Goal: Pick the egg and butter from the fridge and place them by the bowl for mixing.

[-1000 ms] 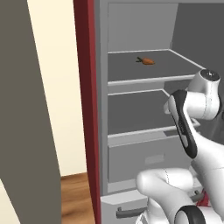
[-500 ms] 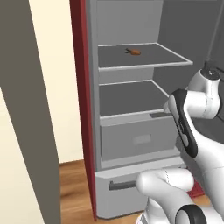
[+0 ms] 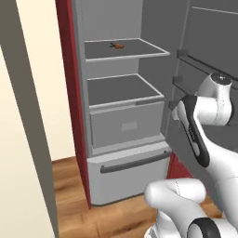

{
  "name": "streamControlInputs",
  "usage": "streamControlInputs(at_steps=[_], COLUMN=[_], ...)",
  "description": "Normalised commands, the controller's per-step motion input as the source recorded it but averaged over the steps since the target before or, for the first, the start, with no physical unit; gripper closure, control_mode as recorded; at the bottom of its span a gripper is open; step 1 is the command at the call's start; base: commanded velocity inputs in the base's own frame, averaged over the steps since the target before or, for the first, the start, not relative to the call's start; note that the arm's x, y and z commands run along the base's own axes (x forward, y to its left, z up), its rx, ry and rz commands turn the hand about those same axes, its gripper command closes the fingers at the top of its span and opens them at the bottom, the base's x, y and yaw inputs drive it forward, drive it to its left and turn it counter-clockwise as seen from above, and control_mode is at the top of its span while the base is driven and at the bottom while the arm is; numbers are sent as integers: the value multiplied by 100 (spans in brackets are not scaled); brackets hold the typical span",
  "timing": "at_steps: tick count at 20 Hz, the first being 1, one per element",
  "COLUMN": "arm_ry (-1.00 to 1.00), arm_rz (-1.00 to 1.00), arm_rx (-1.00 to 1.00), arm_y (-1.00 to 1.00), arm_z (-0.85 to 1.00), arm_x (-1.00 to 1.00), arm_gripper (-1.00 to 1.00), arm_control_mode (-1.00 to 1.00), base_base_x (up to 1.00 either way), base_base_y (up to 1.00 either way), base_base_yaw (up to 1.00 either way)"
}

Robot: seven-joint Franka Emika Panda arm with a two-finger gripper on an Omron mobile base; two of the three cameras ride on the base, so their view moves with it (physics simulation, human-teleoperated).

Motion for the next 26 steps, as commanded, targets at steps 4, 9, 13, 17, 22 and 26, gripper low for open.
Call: streamControlInputs(at_steps=[4, 9, 13, 17, 22, 26], arm_ry=[0, 0, 0, 0, 0, 0], arm_rz=[0, 0, 0, 0, 0, 0], arm_rx=[0, 0, 0, 0, 0, 0], arm_y=[0, 0, 0, 0, 0, 0], arm_z=[0, 0, 0, 0, 0, 0], arm_x=[0, 0, 0, 0, 0, 0], arm_gripper=[100, 100, 100, 100, 100, 100], arm_control_mode=[100, 100, 100, 100, 100, 100], base_base_x=[-68, -63, -67, -60, -12, 0], base_base_y=[27, 26, 28, 25, 14, 10], base_base_yaw=[-50, -54, -51, -56, -87, -96])
